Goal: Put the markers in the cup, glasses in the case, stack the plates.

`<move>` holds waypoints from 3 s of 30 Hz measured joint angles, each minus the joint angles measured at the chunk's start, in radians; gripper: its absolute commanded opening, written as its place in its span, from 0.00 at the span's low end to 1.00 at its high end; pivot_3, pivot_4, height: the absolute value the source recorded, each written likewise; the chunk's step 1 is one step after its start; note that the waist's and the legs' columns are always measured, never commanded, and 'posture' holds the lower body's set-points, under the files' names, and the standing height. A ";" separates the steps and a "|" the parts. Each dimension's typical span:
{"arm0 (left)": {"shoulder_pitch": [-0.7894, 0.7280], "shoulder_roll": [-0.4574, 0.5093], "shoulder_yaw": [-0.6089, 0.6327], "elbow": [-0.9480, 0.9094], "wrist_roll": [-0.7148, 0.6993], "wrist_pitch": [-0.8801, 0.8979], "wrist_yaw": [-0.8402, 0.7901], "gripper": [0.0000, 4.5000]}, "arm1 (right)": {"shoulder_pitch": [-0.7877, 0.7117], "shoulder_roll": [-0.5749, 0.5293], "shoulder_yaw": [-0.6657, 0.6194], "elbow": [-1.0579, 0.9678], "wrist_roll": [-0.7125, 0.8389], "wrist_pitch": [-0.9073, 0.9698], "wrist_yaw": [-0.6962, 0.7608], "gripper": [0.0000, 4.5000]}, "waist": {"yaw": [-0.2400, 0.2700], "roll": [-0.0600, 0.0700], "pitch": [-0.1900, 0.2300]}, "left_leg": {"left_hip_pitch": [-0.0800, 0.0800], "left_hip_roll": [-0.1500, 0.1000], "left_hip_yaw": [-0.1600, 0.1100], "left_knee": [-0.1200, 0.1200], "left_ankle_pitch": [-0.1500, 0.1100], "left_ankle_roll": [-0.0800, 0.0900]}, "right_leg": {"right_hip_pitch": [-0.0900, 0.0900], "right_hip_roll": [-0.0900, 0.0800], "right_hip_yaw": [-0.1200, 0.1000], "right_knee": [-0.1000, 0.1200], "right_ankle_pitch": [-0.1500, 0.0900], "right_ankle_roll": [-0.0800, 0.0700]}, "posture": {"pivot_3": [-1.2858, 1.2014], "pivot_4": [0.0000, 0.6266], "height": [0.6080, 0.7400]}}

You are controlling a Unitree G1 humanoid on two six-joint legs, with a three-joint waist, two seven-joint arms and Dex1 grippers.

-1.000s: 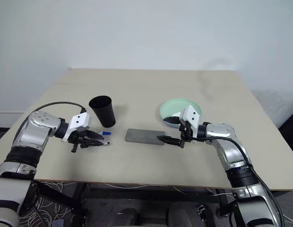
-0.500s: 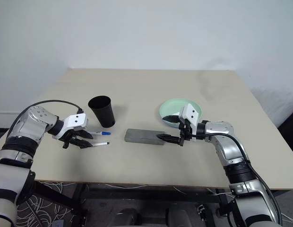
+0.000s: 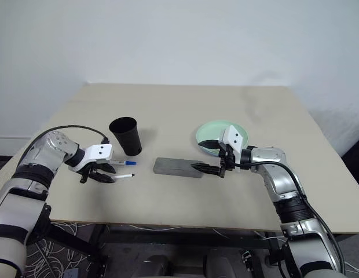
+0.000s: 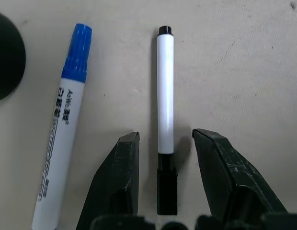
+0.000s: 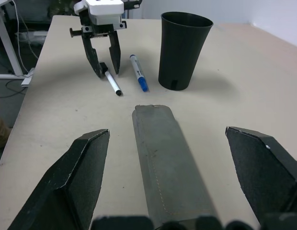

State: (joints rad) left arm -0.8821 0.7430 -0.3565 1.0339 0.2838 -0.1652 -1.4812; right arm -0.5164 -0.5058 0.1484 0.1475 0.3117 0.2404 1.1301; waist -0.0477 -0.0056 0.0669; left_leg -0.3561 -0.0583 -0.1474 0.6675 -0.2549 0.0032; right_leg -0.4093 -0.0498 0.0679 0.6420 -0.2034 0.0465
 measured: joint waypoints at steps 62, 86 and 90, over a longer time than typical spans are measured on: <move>0.077 -0.326 0.579 -0.110 -0.490 -0.132 0.824 0.01 | -0.023 -0.002 0.016 0.006 -0.002 -0.004 0.024 0.94 | 0.001 0.000 0.000 | 0.001 0.000 0.001 0.000 0.000 -0.001 | 0.001 -0.001 0.000 -0.002 0.004 -0.001 | 0.52 0.00 0.97; 0.044 -0.351 0.579 -0.023 -0.497 -0.163 0.797 0.88 | -0.022 -0.002 0.016 0.006 -0.002 -0.003 0.019 0.94 | 0.001 0.000 0.000 | 0.001 0.000 0.001 0.001 0.000 -0.001 | 0.001 -0.001 0.000 -0.002 0.004 -0.001 | 0.52 0.00 0.97; 0.042 -0.316 0.579 -0.051 -0.506 -0.138 0.709 0.88 | -0.022 0.000 0.016 0.006 -0.002 -0.003 0.018 0.94 | -0.002 0.000 0.000 | 0.001 0.000 0.001 0.000 0.000 -0.001 | 0.001 -0.001 0.000 -0.002 0.004 -0.001 | 0.52 0.00 0.97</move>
State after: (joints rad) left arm -0.8405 0.4270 0.2223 0.9829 -0.2225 -0.3037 -0.7724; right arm -0.5388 -0.5057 0.1643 0.1534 0.3101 0.2370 1.1481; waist -0.0493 -0.0060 0.0667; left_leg -0.3551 -0.0583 -0.1464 0.6679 -0.2544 0.0023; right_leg -0.4088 -0.0504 0.0676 0.6404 -0.1997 0.0452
